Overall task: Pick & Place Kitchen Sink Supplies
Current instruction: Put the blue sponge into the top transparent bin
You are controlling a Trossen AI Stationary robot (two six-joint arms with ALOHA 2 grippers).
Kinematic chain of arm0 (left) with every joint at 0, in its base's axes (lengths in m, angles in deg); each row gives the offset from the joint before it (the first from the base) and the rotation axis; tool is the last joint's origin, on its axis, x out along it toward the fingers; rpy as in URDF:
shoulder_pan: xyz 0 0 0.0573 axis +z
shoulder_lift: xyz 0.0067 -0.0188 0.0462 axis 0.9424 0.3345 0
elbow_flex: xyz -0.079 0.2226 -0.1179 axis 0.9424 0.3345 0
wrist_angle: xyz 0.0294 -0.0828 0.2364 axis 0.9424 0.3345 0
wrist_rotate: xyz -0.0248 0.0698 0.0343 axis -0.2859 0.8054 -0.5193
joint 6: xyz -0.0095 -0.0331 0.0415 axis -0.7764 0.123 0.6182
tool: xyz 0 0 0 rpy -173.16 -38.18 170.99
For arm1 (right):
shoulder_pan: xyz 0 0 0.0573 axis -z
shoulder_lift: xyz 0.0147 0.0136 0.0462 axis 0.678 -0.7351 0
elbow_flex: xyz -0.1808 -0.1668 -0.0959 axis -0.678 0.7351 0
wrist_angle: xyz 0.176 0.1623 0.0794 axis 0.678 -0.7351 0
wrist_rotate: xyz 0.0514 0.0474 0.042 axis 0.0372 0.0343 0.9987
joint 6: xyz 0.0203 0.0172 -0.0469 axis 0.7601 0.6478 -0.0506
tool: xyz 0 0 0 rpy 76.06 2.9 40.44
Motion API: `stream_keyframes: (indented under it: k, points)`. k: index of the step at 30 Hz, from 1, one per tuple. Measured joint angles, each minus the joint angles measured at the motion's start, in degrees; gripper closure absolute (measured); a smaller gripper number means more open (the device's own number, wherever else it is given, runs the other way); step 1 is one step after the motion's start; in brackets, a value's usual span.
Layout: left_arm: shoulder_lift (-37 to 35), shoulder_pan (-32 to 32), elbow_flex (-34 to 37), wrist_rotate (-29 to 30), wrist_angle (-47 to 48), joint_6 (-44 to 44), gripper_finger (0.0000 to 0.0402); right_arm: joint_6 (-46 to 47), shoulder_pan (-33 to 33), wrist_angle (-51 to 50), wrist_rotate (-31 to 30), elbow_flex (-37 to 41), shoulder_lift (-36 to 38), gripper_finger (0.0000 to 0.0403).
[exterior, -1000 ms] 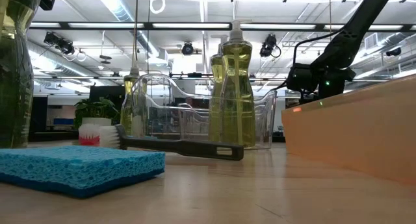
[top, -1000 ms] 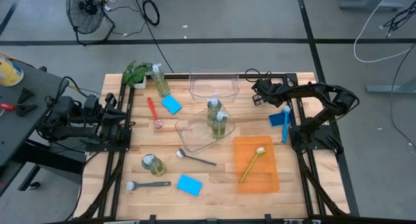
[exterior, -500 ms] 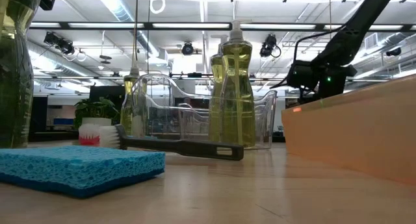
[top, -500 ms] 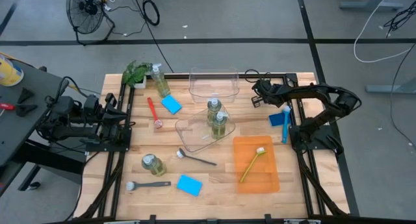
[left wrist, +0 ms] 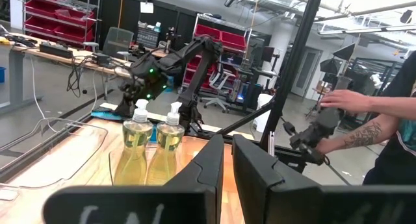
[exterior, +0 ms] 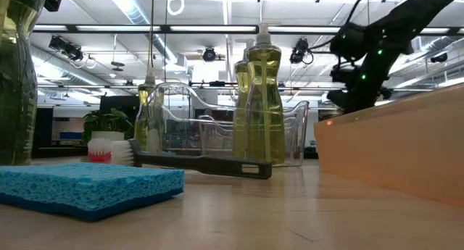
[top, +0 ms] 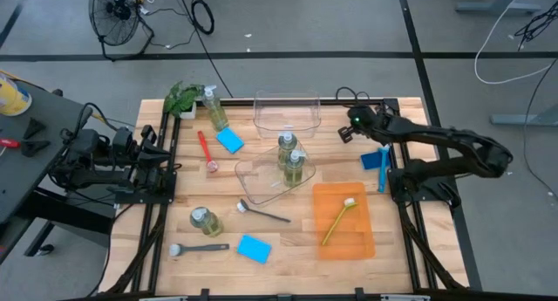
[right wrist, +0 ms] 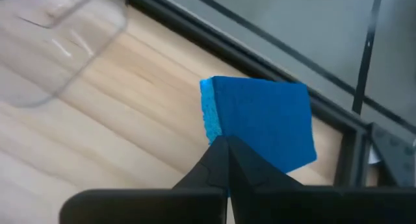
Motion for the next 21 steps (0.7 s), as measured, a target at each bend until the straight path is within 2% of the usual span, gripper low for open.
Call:
stream_keyframes:
  k: [4, 10, 21]
  points:
    - [0.01, -0.01, 0.00, -0.01, 0.02, 0.01, 0.0365, -2.33, -1.15, -3.69, -0.27, -0.72, 4.35, 0.0403]
    - [-0.01, 0.00, 0.00, -0.01, 0.02, 0.01, 0.0365, -5.50, -2.69, -11.33, -0.34, -6.77, 6.94, 0.0403]
    - [0.01, -0.01, 0.00, -0.01, 0.00, 0.01, 0.0365, -17.48, -7.77, -13.01, 4.72, -20.95, 7.11, 0.0403]
